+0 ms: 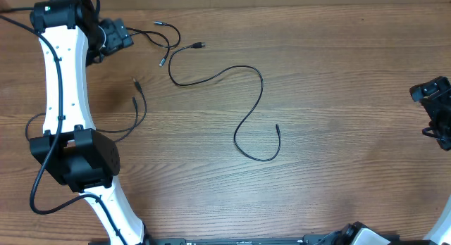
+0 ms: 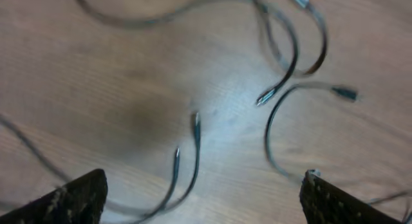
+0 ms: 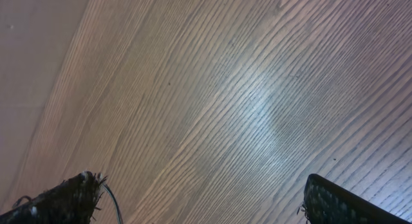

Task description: Untangle cables

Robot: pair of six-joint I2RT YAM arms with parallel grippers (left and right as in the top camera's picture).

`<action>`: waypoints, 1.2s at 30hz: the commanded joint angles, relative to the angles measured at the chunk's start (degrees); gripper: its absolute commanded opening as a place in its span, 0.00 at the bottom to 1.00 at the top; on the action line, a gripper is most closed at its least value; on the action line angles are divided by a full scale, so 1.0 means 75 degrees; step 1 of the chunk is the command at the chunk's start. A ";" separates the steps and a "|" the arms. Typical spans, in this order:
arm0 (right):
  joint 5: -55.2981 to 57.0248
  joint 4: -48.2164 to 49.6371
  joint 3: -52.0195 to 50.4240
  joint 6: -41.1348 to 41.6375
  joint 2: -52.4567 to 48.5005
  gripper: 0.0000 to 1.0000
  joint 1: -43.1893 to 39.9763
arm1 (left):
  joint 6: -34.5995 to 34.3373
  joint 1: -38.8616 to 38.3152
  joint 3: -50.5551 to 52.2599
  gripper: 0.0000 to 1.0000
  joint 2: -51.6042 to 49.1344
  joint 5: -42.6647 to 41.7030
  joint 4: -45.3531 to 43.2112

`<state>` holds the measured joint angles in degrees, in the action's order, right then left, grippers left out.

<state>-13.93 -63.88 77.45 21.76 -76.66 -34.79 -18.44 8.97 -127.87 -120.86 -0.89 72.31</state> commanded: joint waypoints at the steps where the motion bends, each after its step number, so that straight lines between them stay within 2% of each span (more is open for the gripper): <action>1: 0.0085 0.0044 0.0085 -0.0058 0.0020 1.00 -0.0009 | 0.0539 -0.0073 -0.0099 0.94 0.0052 -0.0076 -0.0440; 6: 0.0085 0.0044 0.0085 -0.0058 0.0020 1.00 -0.0009 | 0.1408 -0.0064 -0.0099 0.91 -0.0338 0.0117 -0.1311; 13: 0.0085 0.0044 0.0085 -0.0058 0.0020 1.00 -0.0009 | 0.1915 0.0117 -0.0099 1.00 -0.1297 0.0842 -0.2261; 23: 0.0085 0.0044 0.0085 -0.0058 0.0020 1.00 -0.0009 | 0.1830 0.1288 -0.0099 1.00 -0.2838 0.0994 -0.2646; 29: 0.0085 0.0044 0.0085 -0.0058 0.0020 1.00 -0.0009 | 0.1839 0.1862 -0.0099 0.99 -0.2958 0.0970 -0.3322; 36: 0.0085 0.0044 0.0085 -0.0058 0.0020 1.00 -0.0009 | 0.1845 0.1868 -0.0099 0.98 -0.2970 0.0679 -0.4086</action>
<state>-13.93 -63.86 77.45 21.76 -76.66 -34.79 -5.52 24.23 -127.87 -143.55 6.20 42.98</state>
